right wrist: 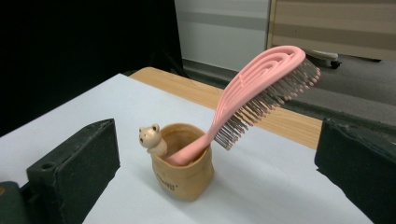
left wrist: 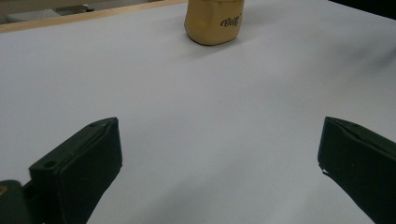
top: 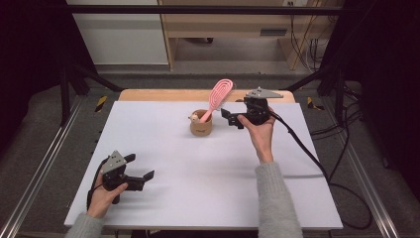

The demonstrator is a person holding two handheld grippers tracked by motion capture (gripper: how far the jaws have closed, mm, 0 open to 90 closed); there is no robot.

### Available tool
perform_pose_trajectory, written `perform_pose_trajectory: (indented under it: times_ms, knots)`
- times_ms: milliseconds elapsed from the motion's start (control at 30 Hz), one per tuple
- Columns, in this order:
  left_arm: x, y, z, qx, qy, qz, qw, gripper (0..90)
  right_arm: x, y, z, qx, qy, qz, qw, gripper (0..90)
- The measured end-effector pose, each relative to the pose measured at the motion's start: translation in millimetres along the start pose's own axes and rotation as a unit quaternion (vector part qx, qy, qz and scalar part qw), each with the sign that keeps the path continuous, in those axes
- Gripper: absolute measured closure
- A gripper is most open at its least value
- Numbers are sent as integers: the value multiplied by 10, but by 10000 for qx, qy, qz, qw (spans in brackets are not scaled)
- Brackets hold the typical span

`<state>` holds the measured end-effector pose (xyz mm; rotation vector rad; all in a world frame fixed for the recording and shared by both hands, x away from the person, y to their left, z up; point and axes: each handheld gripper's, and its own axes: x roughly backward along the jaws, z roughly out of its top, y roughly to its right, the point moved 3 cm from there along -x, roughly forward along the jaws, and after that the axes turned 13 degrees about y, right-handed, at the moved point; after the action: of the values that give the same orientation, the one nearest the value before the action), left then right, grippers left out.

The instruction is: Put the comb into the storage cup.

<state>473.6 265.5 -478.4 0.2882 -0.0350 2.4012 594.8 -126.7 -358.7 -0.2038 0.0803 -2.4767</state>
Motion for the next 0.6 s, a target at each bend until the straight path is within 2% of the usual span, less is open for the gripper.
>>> perform_pose_trajectory:
  times_ms: [267,600]
  knots:
    - [-2,1,-3,8,-14,-13,10000,0,259,-30,-41,147,65,313,9994,6]
    - [-6,6,-6,6,-20,-27,10000,0,520,-40,-127,160,151,482,9986,6]
